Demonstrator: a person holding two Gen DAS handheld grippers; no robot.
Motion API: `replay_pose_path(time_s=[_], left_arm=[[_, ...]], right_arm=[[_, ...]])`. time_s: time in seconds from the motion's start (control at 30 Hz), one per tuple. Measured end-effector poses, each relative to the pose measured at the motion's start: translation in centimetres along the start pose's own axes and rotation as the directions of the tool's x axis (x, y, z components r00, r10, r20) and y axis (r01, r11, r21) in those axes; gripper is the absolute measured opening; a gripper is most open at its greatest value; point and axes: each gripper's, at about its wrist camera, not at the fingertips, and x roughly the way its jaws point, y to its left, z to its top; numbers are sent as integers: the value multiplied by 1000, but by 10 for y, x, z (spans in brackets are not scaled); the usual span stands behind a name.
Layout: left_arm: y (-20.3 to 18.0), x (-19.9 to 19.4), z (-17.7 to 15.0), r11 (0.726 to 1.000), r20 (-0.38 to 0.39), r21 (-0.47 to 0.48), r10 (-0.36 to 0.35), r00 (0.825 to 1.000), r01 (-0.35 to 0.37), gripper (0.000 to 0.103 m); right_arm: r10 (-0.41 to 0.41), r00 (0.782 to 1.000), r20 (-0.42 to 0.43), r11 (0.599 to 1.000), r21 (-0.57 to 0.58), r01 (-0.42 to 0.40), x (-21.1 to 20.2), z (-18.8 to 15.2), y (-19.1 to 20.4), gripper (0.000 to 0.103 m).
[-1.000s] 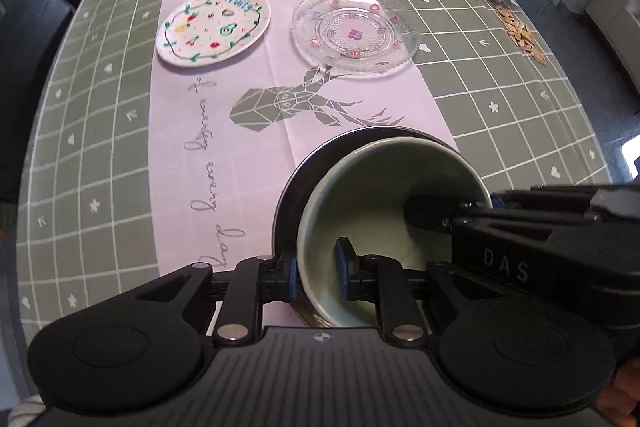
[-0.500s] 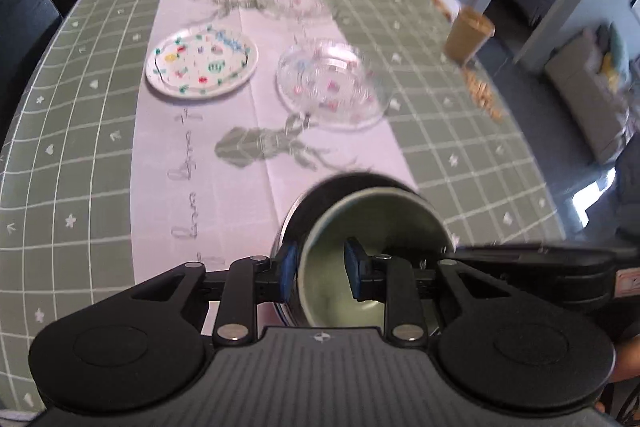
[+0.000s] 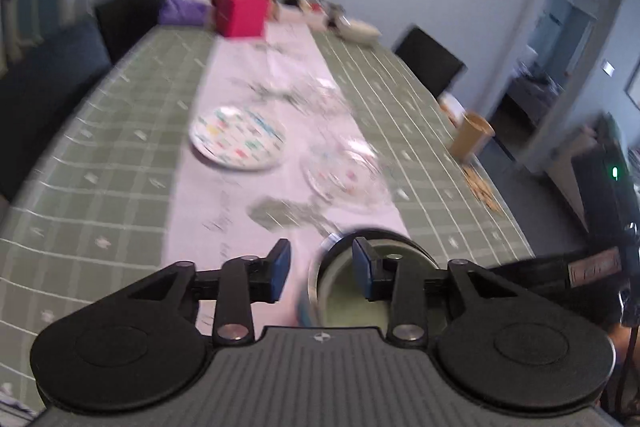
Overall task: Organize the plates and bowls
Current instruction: 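Lower the pale green bowl into the blue bowl and open both tools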
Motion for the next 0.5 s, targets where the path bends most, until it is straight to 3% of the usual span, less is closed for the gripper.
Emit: replay_pose_path(time_s=[0.13, 0.23, 0.33, 0.5], left_arm=[[13, 1, -3, 1000, -25, 19, 3, 1000, -3, 48], [20, 11, -6, 1000, -62, 8, 10, 998, -10, 48], [25, 16, -8, 1000, -84, -9, 10, 996, -11, 48], [22, 16, -12, 1000, -91, 9, 29, 995, -29, 48]], right_arm=[[-41, 999, 1, 999, -14, 41, 1, 1, 5, 9], [-106, 994, 26, 991, -86, 108, 2, -1, 17, 8], [-210, 973, 98, 944, -238, 227, 3, -11, 42, 10], [-305, 924, 229, 849, -373, 373, 1, -22, 69, 16]])
